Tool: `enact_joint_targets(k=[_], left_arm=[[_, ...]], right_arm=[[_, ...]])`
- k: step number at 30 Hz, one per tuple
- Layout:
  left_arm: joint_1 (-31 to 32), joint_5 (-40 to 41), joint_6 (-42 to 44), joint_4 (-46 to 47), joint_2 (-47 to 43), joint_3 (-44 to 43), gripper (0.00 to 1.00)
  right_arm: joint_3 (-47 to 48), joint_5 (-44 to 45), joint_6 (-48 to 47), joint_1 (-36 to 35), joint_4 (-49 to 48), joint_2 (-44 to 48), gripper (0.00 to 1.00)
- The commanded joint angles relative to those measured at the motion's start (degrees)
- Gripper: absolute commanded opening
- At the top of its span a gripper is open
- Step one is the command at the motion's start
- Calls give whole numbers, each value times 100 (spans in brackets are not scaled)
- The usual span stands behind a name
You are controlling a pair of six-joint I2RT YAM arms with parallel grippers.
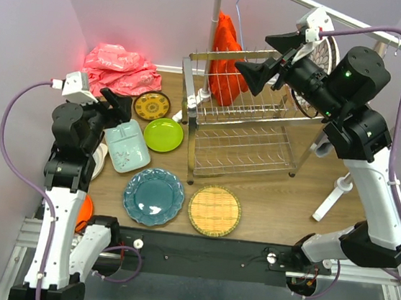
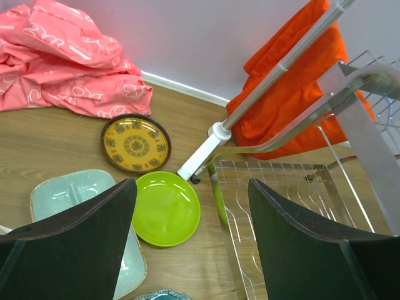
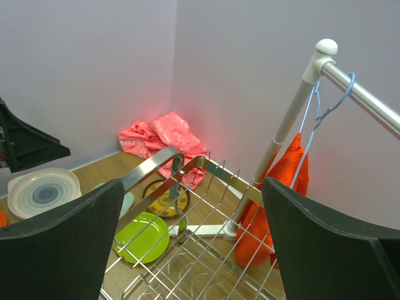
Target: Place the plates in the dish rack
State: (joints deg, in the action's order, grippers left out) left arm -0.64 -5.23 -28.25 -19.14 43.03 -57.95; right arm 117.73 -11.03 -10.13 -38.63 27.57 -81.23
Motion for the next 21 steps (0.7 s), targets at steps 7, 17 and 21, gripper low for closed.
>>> enact_joint_targets(k=[7,17,21], left_arm=[[-23,-522,197,709,601,495,81],[-331,-986,478,1429,2595,383,80],[-612,-1322,636,1386,3981,-276,77]], right_arm=[[-5,-198,319,-30,3,-156,99],[-57,-198,389,-30,3,-104,100],[-241,-145,608,-22,-6,-68,100]])
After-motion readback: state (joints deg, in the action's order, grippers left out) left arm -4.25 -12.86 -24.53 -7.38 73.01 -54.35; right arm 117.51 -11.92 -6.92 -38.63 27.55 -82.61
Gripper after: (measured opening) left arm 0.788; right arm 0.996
